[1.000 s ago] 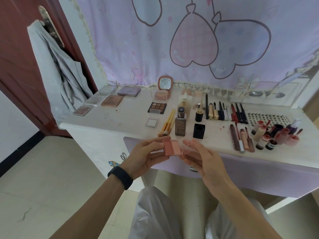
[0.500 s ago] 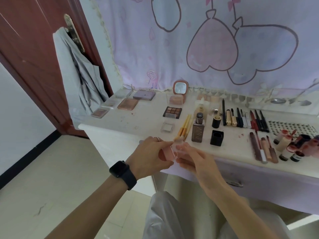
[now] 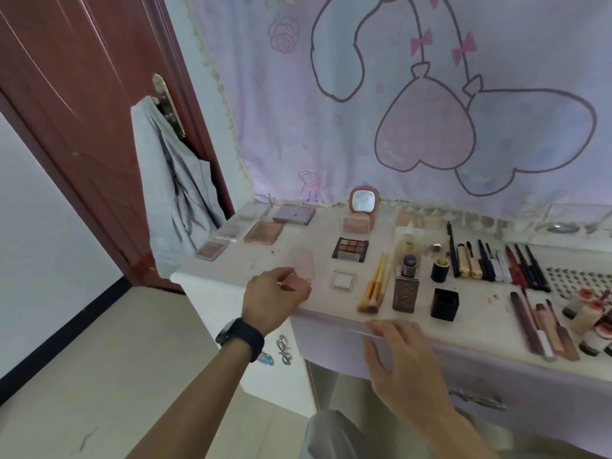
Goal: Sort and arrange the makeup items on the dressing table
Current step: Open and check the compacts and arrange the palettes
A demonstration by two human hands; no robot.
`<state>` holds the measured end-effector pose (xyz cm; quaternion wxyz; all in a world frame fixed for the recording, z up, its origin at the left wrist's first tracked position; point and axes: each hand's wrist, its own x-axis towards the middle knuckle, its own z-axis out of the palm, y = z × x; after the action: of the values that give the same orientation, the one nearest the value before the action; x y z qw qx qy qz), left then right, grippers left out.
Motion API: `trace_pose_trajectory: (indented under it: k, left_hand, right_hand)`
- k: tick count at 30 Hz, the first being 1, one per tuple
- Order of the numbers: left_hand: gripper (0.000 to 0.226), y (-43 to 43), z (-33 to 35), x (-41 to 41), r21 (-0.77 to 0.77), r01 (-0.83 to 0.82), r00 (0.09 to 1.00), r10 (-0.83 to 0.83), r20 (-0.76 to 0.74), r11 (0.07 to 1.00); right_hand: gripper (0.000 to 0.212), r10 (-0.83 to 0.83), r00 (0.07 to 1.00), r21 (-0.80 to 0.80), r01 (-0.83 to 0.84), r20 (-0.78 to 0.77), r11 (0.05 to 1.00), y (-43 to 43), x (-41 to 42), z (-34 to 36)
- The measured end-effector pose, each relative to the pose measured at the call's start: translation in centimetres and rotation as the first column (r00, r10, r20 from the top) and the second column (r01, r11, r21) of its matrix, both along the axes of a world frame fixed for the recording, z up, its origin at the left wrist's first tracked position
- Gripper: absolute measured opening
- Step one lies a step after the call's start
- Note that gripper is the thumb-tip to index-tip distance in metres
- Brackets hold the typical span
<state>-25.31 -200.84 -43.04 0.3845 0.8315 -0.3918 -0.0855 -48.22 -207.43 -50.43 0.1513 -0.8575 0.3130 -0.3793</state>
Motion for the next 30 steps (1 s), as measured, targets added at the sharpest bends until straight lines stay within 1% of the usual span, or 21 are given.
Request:
trace_pose_trajectory:
  k: [1,2,4,5,8,10,13,17,21,23,26,28,30]
  left_hand:
    - [0.048,-0.8,-0.1,0.4,0.002,-0.027,0.999,0.027,-0.040,1.000]
    - [0.050,-1.8,-0.1,0.7,0.005,-0.047,0.996,0.047,-0.079,0.999]
    - [0.050,-3.7,-0.2,1.4,0.024,-0.069,0.990,0.071,-0.124,0.997]
    - [0.047,-4.8,-0.2,1.7,0.044,-0.076,0.989,0.081,-0.124,0.996]
    - [0.039,-7.9,-0.1,2.6,0.096,-0.104,0.991,0.111,-0.070,0.990]
    - [0.050,-9.8,-0.4,2.9,0.131,-0.130,0.991,0.133,-0.012,0.983]
    - [0.051,-12.0,-1.2,3.4,0.178,-0.163,0.987,0.157,0.044,0.970]
    - [0.051,-14.1,-2.2,3.9,0.175,-0.168,0.985,0.157,0.072,0.970]
    - [0.062,-15.0,-2.6,4.3,0.114,-0.134,0.990,0.129,0.048,0.984]
    - [0.056,-14.6,-3.2,4.5,0.101,-0.107,0.992,0.099,0.081,0.989]
    - [0.043,-13.8,-4.2,5.0,0.122,-0.064,0.979,0.039,0.198,0.990]
    - [0.044,-13.5,-4.4,5.3,0.111,-0.060,0.971,0.032,0.237,0.992]
    - [0.045,-13.8,-4.4,5.6,0.096,-0.065,0.974,0.043,0.221,0.993]
  right_hand:
    - [0.022,-0.019,1.000,-0.113,0.016,-0.023,0.993,-0.4,-0.4,-0.6]
    - [0.024,-0.030,0.998,-0.169,0.021,-0.056,0.985,-0.9,-0.8,-1.1]
    - [0.029,-0.060,0.990,-0.211,0.033,-0.124,0.977,-1.6,-1.5,-1.9]
    - [0.033,-0.075,0.985,-0.220,0.039,-0.155,0.975,-1.9,-1.9,-2.4]
    - [0.042,-0.089,0.974,-0.271,0.030,-0.209,0.962,-2.5,-2.3,-3.5]
    - [0.044,-0.076,0.978,-0.325,0.009,-0.194,0.946,-3.1,-2.6,-4.1]
    - [0.044,-0.052,0.980,-0.400,-0.030,-0.191,0.916,-3.9,-2.9,-4.8]
    - [0.044,-0.058,0.980,-0.429,-0.029,-0.188,0.903,-4.3,-2.7,-5.9]
    - [0.044,-0.082,0.986,-0.466,0.005,-0.145,0.885,-4.5,-2.4,-6.0]
    - [0.045,-0.094,0.988,-0.474,0.023,-0.125,0.880,-4.4,-2.3,-6.2]
    - [0.048,-0.118,0.987,-0.474,0.053,-0.109,0.879,-4.4,-2.0,-6.5]
    - [0.049,-0.129,0.986,-0.476,0.064,-0.104,0.877,-4.4,-1.9,-6.6]
    - [0.049,-0.133,0.986,-0.476,0.071,-0.099,0.876,-4.4,-1.8,-6.6]
